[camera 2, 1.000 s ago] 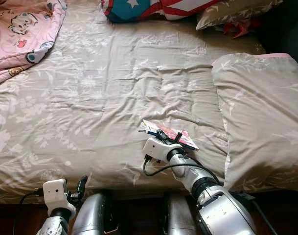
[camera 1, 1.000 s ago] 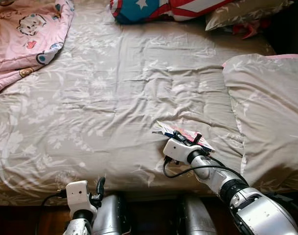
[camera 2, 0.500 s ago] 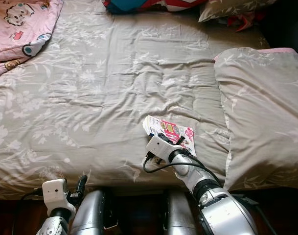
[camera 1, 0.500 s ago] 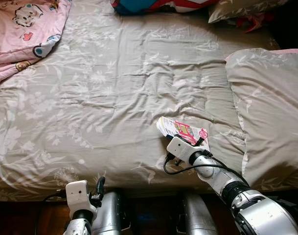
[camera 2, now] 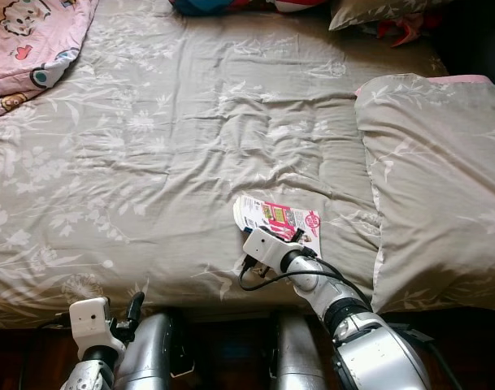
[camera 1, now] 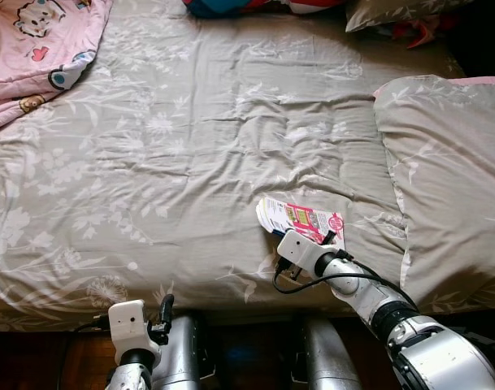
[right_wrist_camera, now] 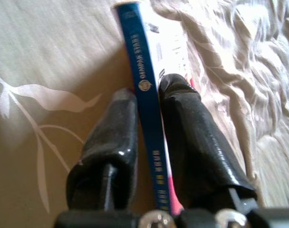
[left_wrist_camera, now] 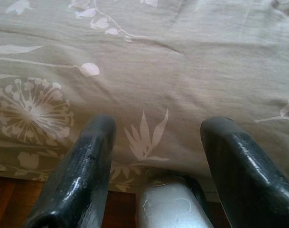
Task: Clean up the room
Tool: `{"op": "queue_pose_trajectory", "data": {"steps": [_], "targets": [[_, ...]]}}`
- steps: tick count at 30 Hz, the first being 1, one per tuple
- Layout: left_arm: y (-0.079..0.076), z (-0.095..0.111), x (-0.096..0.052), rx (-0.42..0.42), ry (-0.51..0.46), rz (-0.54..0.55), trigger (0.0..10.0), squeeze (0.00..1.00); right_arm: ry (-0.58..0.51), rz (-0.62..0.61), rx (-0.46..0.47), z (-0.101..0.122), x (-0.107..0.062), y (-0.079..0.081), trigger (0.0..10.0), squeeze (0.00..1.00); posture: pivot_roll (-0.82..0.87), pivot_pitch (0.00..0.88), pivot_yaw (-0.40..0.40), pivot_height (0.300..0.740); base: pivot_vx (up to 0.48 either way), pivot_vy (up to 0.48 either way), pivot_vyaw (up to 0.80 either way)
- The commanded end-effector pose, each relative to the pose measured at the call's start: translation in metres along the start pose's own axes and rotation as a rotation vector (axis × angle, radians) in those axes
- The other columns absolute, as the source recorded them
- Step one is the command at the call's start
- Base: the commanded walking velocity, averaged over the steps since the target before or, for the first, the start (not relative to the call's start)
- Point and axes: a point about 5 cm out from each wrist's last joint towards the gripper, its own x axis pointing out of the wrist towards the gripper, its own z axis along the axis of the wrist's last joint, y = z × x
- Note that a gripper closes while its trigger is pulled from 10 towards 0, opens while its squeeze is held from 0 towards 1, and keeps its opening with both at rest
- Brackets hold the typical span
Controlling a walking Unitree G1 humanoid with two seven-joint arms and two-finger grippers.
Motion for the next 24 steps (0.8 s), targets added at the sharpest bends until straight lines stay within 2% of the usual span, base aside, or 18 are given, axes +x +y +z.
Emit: {"op": "queue_pose_trajectory", "data": {"steps": [1,2,3,4,5,9,18,24], "targets": [[0.002,-0.008,-0.006,-0.002,0.038,0.017,10.0,0.00,0.016,0.018,0.027,-0.007,-0.003,0.006,10.0,0.89,-0.02,0.327,-0.037,0.625,0.000,0.000,0.00],[0.002,-0.008,-0.006,0.000,0.038,0.016,10.0,0.00,0.016,0.018,0.024,-0.007,-0.003,0.005,10.0,0.88,-0.02,0.327,-0.037,0.625,0.000,0.000,0.00],[0.002,-0.008,-0.006,0.000,0.038,0.015,10.0,0.00,0.017,0.015,0.020,-0.007,-0.003,0.004,10.0,0.63,-0.02,0.327,-0.037,0.625,0.000,0.000,0.00],[0.002,-0.008,-0.005,0.001,0.038,0.015,10.0,0.00,0.018,0.014,0.018,-0.007,-0.003,0.004,10.0,0.63,-0.02,0.327,-0.037,0.625,0.000,0.000,0.00],[0.002,-0.008,-0.005,0.002,0.039,0.014,10.0,0.00,0.018,0.010,0.027,-0.007,-0.003,0.003,10.0,0.00,-0.02,0.325,-0.038,0.625,0.000,0.000,0.00],[0.002,-0.009,-0.005,0.005,0.043,0.014,10.0,0.00,0.012,0.007,0.072,-0.006,-0.003,0.002,10.0,0.00,-0.02,0.323,-0.038,0.625,0.000,0.000,0.00],[0.003,-0.009,-0.002,0.009,0.041,0.015,10.0,0.00,-0.088,0.033,0.174,0.011,0.001,-0.006,10.0,0.00,-0.02,0.317,-0.039,0.625,0.000,0.000,0.00],[0.001,-0.008,0.000,0.006,0.036,0.011,10.0,0.00,-0.072,0.066,0.178,0.008,0.001,-0.004,10.0,0.00,-0.02,0.311,-0.042,0.625,0.000,0.000,0.00]]}}
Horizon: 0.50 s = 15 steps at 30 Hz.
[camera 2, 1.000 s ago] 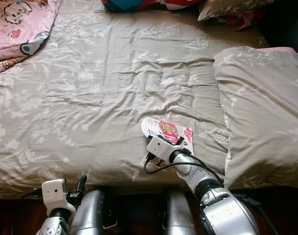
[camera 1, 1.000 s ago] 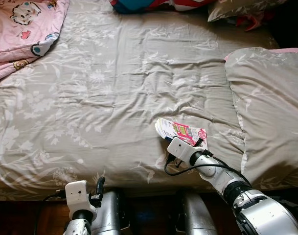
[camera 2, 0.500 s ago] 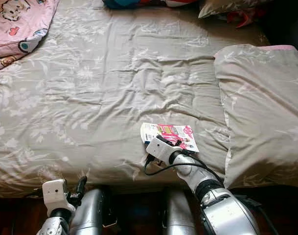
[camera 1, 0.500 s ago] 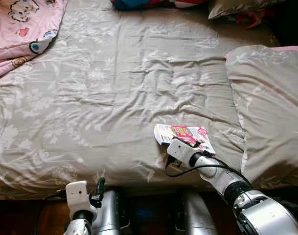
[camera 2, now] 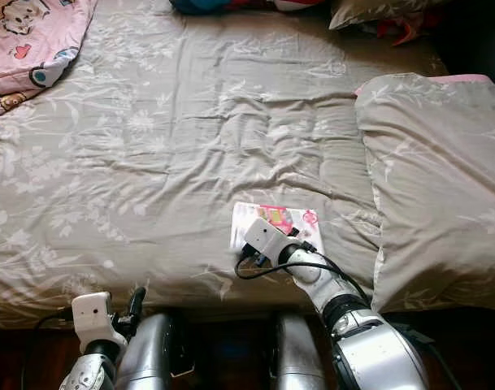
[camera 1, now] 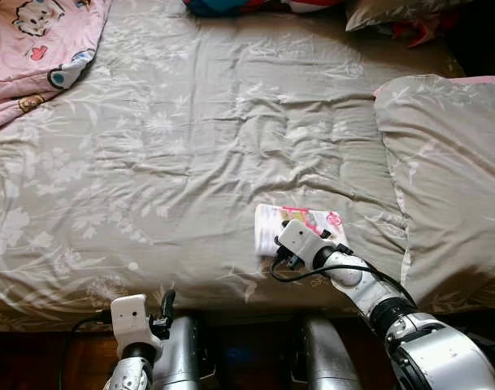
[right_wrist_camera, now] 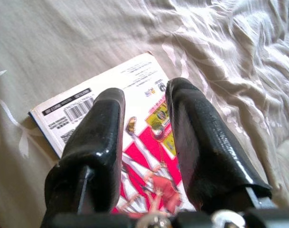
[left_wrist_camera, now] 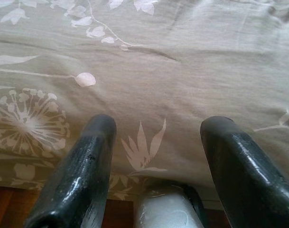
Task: Clean up the room
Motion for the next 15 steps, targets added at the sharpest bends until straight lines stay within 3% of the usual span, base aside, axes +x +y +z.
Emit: {"op": "queue_pose_trajectory", "data": {"steps": [1,8,11,14,15], "targets": [[0.004,-0.012,-0.007,0.001,0.049,0.018,10.0,0.00,0.013,0.022,0.020,-0.004,-0.001,0.003,10.0,0.00,-0.02,0.309,-0.042,0.625,0.000,0.000,0.00],[0.003,-0.013,-0.007,0.002,0.049,0.014,10.0,0.00,0.038,0.021,0.033,-0.012,-0.006,0.000,10.0,0.00,-0.02,0.306,-0.041,0.625,0.000,0.000,0.00],[0.003,-0.014,-0.005,0.004,0.053,0.013,10.0,0.00,0.056,-0.020,0.081,-0.019,-0.009,-0.004,10.0,0.00,-0.02,0.298,-0.043,0.625,0.000,0.000,0.00],[0.003,-0.016,-0.003,0.002,0.060,0.014,10.0,0.00,0.074,-0.117,0.225,-0.032,-0.017,-0.011,10.0,0.00,-0.03,0.294,-0.043,0.625,0.000,0.000,0.00],[0.002,-0.018,-0.001,0.002,0.073,0.011,10.0,0.00,0.074,-0.171,0.328,-0.039,-0.021,-0.013,10.0,0.00,-0.04,0.279,-0.043,0.625,0.000,0.000,0.00]]}}
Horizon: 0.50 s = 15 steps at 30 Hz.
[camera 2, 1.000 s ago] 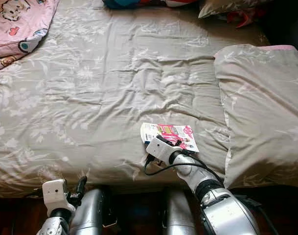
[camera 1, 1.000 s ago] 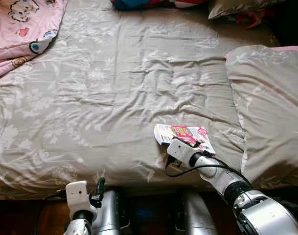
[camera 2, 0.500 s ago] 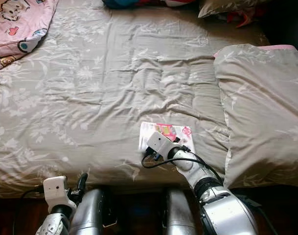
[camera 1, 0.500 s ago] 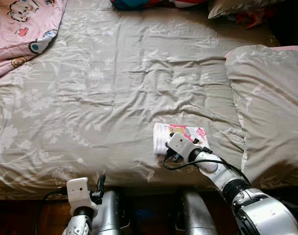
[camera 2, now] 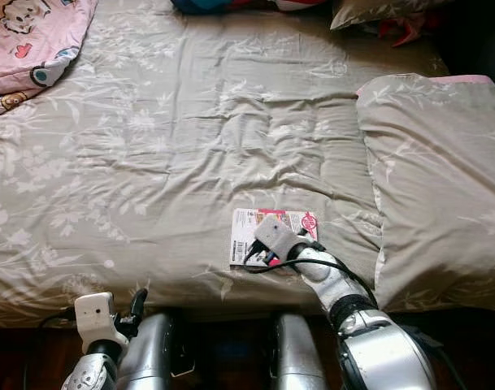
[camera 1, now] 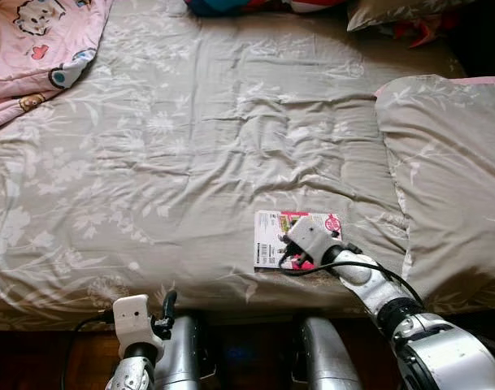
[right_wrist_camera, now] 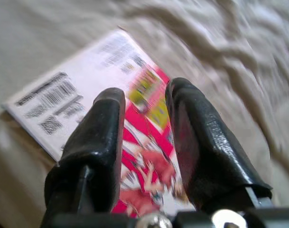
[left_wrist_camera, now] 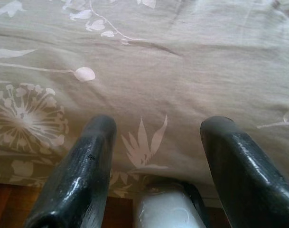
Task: Clean up the room
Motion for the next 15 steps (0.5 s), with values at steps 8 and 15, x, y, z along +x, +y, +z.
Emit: {"op": "queue_pose_trajectory", "data": {"steps": [8,15], "targets": [[-0.001,-0.019,0.006,0.010,0.092,-0.015,10.0,0.00,0.138,-0.453,0.605,-0.096,-0.060,-0.011,10.0,0.00,-0.09,0.228,-0.020,0.625,0.000,0.000,0.00],[0.001,-0.032,0.016,0.044,0.165,-0.037,10.0,0.00,0.266,-0.559,0.802,-0.147,-0.100,0.026,10.0,0.00,-0.14,0.168,0.007,0.625,0.000,0.000,0.00]]}}
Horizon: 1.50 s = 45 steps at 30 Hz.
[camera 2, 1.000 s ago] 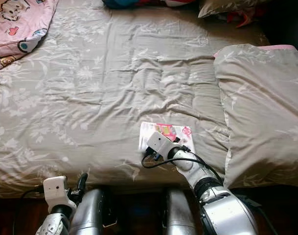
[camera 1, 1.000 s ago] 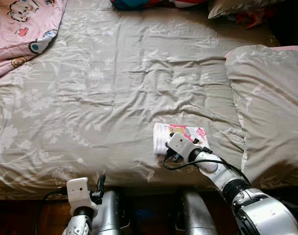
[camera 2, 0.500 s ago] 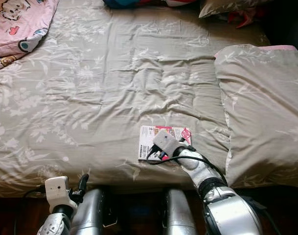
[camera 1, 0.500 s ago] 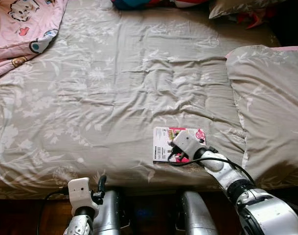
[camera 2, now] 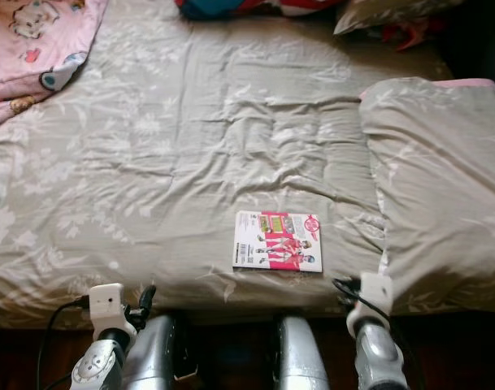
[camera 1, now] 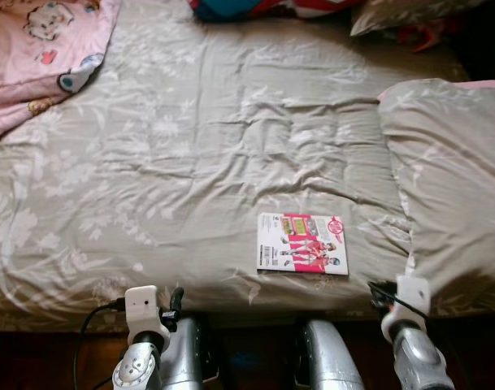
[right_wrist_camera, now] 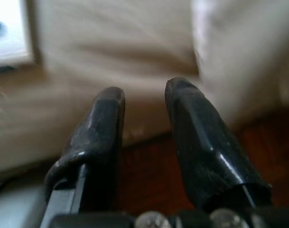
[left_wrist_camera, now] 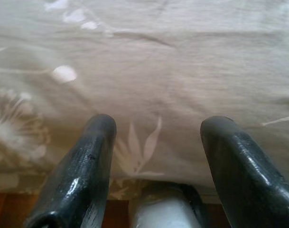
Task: Clean up the room
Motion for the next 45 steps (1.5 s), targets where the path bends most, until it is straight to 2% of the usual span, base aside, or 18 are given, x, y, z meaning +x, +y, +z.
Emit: {"op": "queue_pose_trajectory", "data": {"steps": [1,2,7,12,14,17,21,24,29,30,32,35,38,41,45], "targets": [[0.005,-0.020,-0.008,0.017,0.080,0.006,10.0,0.00,0.045,-0.010,0.034,-0.016,-0.007,-0.001,10.0,0.00,-0.15,0.163,0.009,0.625,0.000,0.000,0.00],[0.005,-0.024,-0.008,0.022,0.103,0.009,10.0,0.00,0.080,-0.007,0.047,-0.025,-0.011,0.001,10.0,0.00,-0.15,0.143,0.016,0.625,0.000,0.000,0.00],[0.010,-0.038,-0.009,0.043,0.184,0.007,10.0,0.00,0.148,0.015,0.046,-0.040,-0.016,0.013,10.0,0.00,-0.16,0.081,0.038,0.625,0.000,0.000,0.00],[0.014,-0.046,-0.010,0.055,0.235,0.014,10.0,0.00,0.174,0.000,0.055,-0.042,-0.015,0.016,10.0,0.00,-0.15,0.055,0.040,0.640,0.000,0.000,0.00],[0.017,-0.052,-0.012,0.042,0.284,0.023,10.0,0.00,0.207,0.003,0.077,-0.046,-0.016,0.019,10.0,0.00,-0.15,0.040,0.034,0.655,0.000,0.000,0.00],[0.020,-0.063,-0.018,0.044,0.344,0.036,10.0,0.00,0.283,0.036,0.010,-0.059,-0.022,0.023,10.0,0.00,-0.15,0.024,0.022,0.685,0.000,0.000,0.00],[0.021,-0.069,-0.023,0.032,0.377,0.060,10.0,0.00,0.300,0.033,-0.001,-0.062,-0.023,0.021,10.0,0.00,-0.14,0.006,0.009,0.710,0.000,0.000,0.00],[0.015,-0.075,-0.026,0.015,0.407,0.056,10.0,0.00,0.309,0.048,-0.024,-0.063,-0.024,0.020,10.0,0.00,-0.14,0.000,-0.005,0.735,0.000,0.000,0.00],[0.012,-0.086,-0.033,0.013,0.479,0.048,10.0,0.00,0.329,0.078,-0.080,-0.067,-0.027,0.022,10.0,0.00,-0.15,0.000,-0.011,0.740,0.000,0.000,0.00],[0.013,-0.093,-0.039,-0.024,0.526,0.061,10.0,0.00,0.341,0.090,-0.093,-0.070,-0.028,0.024,10.0,0.00,-0.16,0.000,-0.012,0.740,0.000,0.000,0.00],[0.014,-0.098,-0.044,-0.050,0.556,0.077,10.0,0.00,0.356,0.101,-0.110,-0.073,-0.030,0.026,10.0,0.00,-0.16,0.000,-0.013,0.740,0.000,0.000,0.00],[0.015,-0.106,-0.052,-0.055,0.593,0.096,10.0,0.00,0.374,0.132,-0.137,-0.077,-0.032,0.027,10.0,0.00,-0.14,0.000,-0.013,0.740,0.000,0.000,0.00],[0.019,-0.108,-0.056,-0.065,0.603,0.115,10.0,0.00,0.405,0.140,-0.178,-0.084,-0.037,0.025,10.0,0.00,-0.14,0.000,-0.009,0.740,0.000,0.000,0.00],[0.021,-0.108,-0.056,-0.067,0.605,0.121,10.0,0.00,0.410,0.144,-0.181,-0.085,-0.038,0.025,10.0,0.00,-0.14,0.000,-0.007,0.740,0.000,0.000,0.00],[0.024,-0.111,-0.059,-0.059,0.633,0.135,10.0,0.00,0.433,0.138,-0.207,-0.088,-0.041,0.015,10.0,0.00,-0.16,0.000,-0.002,0.740,0.000,0.000,0.00]]}}
